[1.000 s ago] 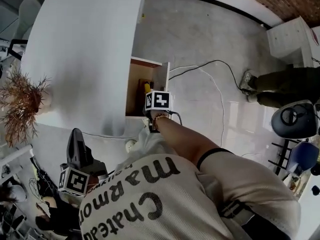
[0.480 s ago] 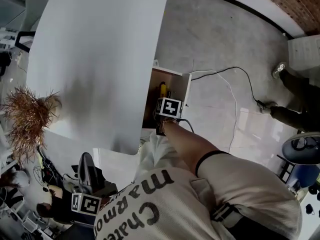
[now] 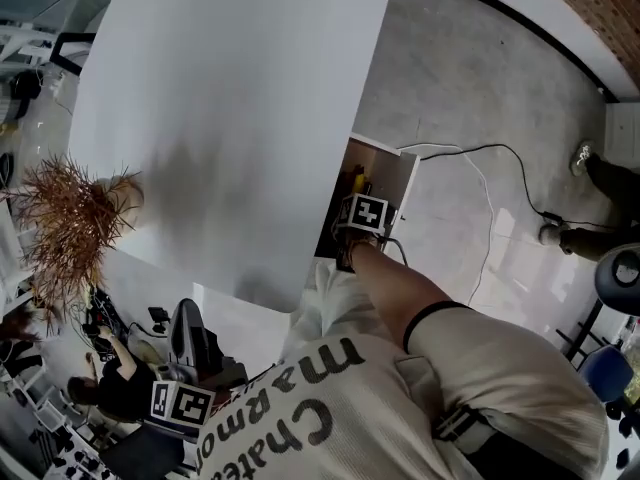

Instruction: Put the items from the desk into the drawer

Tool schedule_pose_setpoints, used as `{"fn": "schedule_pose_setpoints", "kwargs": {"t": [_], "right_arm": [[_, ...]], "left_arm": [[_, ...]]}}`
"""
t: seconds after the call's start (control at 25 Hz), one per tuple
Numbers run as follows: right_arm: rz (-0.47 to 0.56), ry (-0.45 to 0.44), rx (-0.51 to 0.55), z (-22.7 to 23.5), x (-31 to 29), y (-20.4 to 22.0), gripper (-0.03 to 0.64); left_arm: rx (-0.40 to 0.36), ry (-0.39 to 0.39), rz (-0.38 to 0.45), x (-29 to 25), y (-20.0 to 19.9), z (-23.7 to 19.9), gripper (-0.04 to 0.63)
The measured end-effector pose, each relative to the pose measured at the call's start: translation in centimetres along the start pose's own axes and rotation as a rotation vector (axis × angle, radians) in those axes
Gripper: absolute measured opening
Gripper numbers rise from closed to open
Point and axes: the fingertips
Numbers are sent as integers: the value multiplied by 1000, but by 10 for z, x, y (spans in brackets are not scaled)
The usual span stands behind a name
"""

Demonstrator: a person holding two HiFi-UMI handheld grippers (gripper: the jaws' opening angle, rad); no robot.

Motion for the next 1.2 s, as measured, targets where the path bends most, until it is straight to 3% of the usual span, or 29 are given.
{"fn": "schedule_pose_setpoints", "kwargs": {"t": [0.48, 0.8, 1.0, 1.12, 1.2], "right_arm": [[19, 18, 22, 0, -2, -1, 171], [144, -68, -35, -19, 46, -7, 221], [302, -114, 19, -41, 136, -11, 137], [474, -174, 32, -59, 211, -26, 50], [586, -217, 30, -72, 260, -22, 35]], "left_arm": [[19, 3, 23, 12, 2, -9, 1], [72, 41, 80, 37, 7, -22, 0], [98, 93, 87, 68, 14, -27, 0], [109, 163, 130, 84, 7, -23, 1], [112, 205, 164, 102, 0, -20, 2]]}}
Point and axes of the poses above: the fingertips, and each gripper's own axes: x backward along the fingers, z to its right, y out of its underside, and after that the axes turned 4 degrees about -y, right-handed
